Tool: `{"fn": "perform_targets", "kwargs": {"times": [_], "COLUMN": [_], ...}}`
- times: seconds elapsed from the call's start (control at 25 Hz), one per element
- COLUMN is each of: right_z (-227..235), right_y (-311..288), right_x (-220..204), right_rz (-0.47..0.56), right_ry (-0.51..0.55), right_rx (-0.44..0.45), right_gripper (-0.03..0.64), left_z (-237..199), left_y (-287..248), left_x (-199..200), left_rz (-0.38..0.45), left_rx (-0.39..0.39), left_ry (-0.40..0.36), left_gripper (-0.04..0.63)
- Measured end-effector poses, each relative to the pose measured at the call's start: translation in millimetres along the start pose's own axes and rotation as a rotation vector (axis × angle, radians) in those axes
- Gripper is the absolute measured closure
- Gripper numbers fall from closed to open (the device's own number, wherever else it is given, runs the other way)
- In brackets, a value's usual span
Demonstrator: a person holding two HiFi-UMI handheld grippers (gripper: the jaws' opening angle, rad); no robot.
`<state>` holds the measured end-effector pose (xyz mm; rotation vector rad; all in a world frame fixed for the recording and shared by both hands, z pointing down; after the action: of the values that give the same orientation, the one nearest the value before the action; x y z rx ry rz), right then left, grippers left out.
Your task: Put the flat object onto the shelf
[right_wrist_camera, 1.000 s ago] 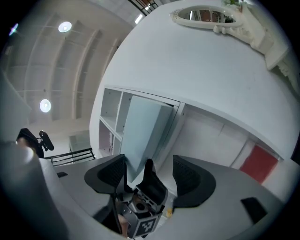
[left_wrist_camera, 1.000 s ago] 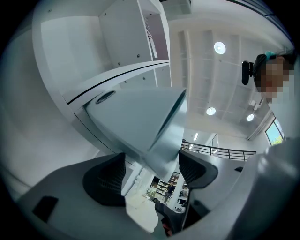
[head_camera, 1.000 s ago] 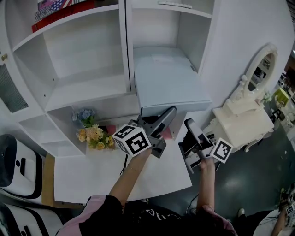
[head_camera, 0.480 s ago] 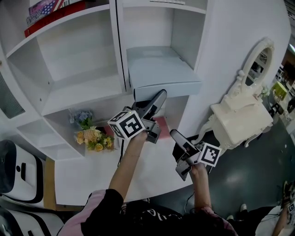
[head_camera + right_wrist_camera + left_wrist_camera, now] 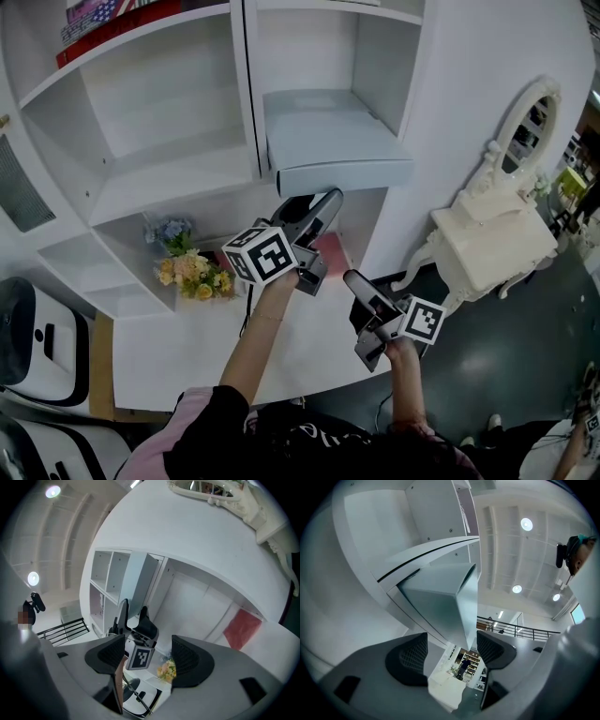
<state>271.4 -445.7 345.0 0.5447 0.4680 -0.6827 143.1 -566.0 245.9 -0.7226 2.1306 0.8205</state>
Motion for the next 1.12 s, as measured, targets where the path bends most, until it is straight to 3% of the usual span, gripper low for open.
{"fn": "perform_targets", "kwargs": {"times": [0.24,0.44,0.72,0.88,1.12], "right_z": [-1,-9,-5,-5,-17], "right_y": [13,26,58,75,103], "right_x": [-14,-33,-73,-99,-132], "right_rz": [0.01,-0.005,-0.123,-0.176,-0.252], "right_ry": [-0.001,0.08,0.202,0.214,0.245], "right_rx": [-0.002,-0.021,-0.178,-0.204,-0.204], "right_gripper": [0.304,0.304,0.304,0.304,0.304], "left_z": [5,8,15,17,29], "left_y": [30,68,136,178,239], "left_x": [-24,-53,-105,-132,-165], "left_rz": [-0.064,-0.116,-0.221,-0.241,-0.235], "left_rx": [-0.026,-0.015,0.085,0.149,0.263], "left_ry": [0.011,0.035,-0.032,0.017,0.018], "left_gripper": [0.255,0.258,0.267,0.272,0.29]}}
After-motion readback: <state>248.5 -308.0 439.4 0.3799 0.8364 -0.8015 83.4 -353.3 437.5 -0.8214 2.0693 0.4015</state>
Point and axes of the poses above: the fingertips, and each gripper's own axes: y backward along the fingers, z to its right, x out of its top, the point moved 6 cm from there along y, backward along the fingers, and after that the axes turned 8 degrees about x, right-handed, at the moved point
